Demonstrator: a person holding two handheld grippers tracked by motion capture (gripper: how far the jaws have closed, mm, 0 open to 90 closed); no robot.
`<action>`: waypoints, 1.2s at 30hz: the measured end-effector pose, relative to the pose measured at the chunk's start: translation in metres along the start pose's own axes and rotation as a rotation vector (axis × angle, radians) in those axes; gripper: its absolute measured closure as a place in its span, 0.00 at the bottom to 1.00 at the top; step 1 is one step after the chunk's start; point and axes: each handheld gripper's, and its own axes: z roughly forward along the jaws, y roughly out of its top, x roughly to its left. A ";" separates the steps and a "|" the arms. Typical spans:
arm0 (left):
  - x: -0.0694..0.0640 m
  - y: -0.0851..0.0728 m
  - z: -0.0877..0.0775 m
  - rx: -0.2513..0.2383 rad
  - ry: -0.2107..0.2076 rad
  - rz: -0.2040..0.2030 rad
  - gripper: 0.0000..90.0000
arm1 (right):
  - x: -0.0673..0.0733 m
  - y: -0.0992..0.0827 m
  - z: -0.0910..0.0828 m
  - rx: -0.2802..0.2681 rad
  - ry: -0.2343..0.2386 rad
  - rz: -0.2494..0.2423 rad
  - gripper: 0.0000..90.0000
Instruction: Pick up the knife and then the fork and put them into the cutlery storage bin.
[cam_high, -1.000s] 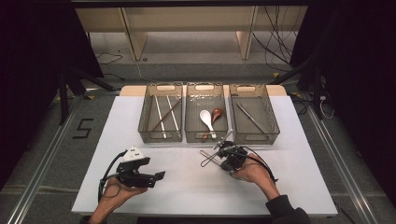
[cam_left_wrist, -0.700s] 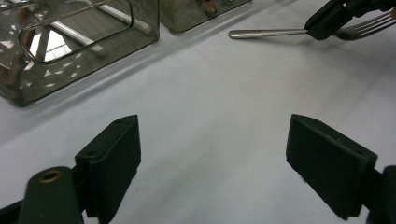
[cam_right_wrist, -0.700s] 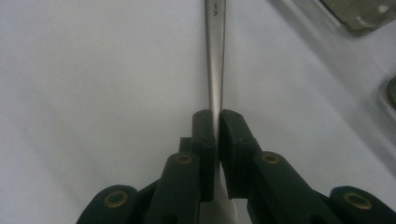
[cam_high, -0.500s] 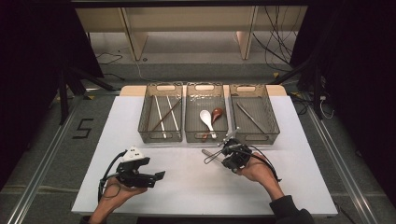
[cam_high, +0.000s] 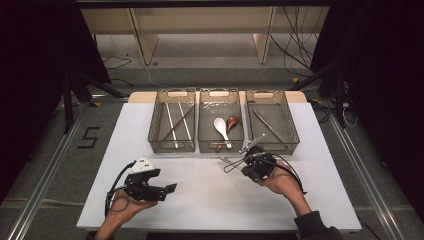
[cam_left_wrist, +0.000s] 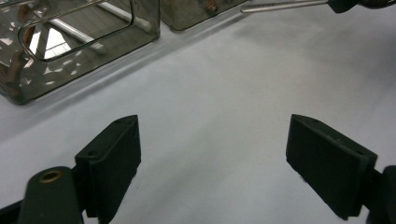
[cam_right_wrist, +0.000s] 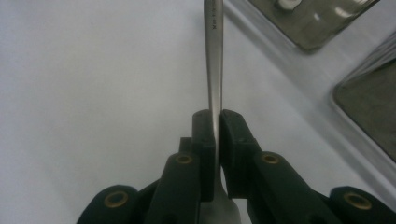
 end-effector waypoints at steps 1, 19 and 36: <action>0.000 0.000 0.000 0.000 0.000 0.001 0.19 | 0.000 0.000 -0.002 -0.007 -0.001 -0.003 0.95; 0.000 0.000 0.000 0.001 -0.001 0.001 0.19 | -0.042 0.009 -0.066 -0.175 -0.111 0.086 0.95; 0.000 0.001 -0.001 -0.013 0.001 -0.002 0.19 | -0.112 0.027 -0.068 -0.203 -0.238 0.241 0.95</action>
